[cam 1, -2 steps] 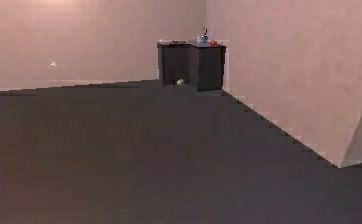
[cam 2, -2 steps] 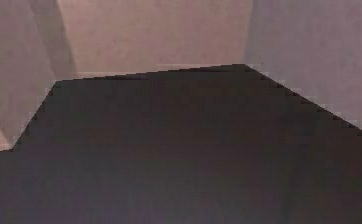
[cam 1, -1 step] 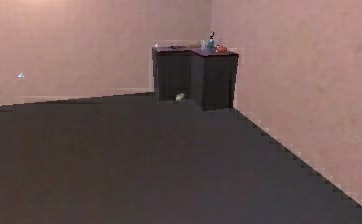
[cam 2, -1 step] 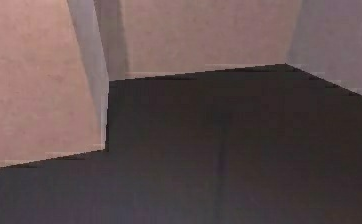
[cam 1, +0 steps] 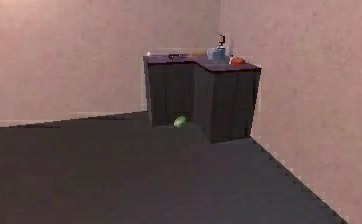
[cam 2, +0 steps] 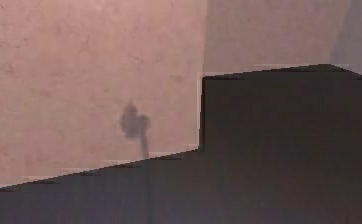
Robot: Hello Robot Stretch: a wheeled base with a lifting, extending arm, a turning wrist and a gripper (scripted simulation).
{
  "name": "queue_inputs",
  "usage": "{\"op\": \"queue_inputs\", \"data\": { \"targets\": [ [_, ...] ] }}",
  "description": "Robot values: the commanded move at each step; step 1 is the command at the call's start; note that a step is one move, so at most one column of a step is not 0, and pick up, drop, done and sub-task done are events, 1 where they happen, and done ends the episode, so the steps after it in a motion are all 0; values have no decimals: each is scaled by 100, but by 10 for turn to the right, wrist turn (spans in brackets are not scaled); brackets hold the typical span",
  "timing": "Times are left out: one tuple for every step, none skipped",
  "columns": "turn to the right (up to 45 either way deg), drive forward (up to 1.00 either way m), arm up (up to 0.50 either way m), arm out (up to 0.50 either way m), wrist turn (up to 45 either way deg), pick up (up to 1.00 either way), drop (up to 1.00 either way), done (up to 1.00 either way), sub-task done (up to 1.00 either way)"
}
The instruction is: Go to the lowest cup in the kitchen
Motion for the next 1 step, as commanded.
{"op": "queue_inputs", "data": {
  "targets": [
    [30,0,0,0,0,0,0,0,0]
  ]
}}
